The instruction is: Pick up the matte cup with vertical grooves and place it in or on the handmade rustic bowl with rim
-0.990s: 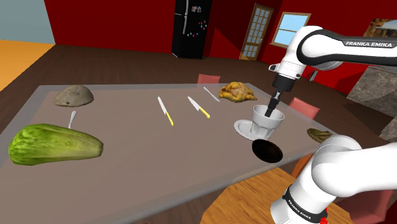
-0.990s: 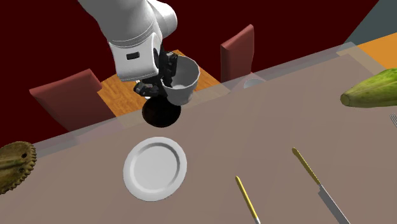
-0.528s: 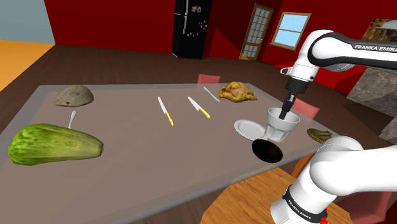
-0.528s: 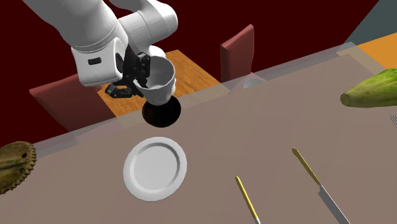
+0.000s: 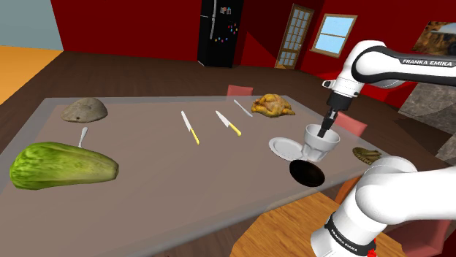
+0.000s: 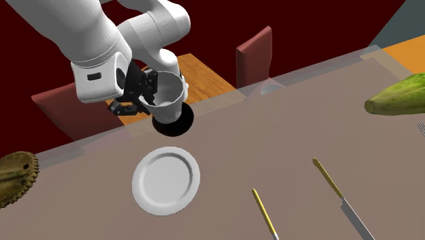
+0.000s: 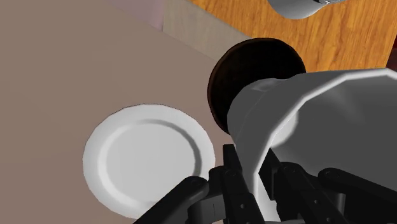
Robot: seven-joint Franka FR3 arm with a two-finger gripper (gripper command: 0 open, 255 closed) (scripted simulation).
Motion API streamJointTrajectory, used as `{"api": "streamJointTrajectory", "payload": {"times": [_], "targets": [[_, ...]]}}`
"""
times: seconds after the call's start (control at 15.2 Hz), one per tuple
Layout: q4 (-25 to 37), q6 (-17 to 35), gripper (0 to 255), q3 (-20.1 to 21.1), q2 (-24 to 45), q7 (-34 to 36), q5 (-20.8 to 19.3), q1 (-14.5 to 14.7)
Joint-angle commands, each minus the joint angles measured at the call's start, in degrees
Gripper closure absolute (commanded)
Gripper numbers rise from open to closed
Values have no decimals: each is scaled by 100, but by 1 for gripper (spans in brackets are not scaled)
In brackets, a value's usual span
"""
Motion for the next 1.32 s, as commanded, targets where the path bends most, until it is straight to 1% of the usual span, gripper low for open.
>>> {"api": "streamJointTrajectory", "payload": {"times": [0.0,0.46,0.99,1.06,1.19,1.25], "targets": [[-552,112,255,-62,-297,15,-59,-170],[-1002,664,255,-359,-201,15,-322,-182],[-1000,653,255,-391,-220,45,-352,-145],[-1207,592,0,-206,-458,196,-293,-188],[-1151,446,0,27,-538,377,-131,-102],[-992,314,0,-30,-517,276,-156,-124]]}}
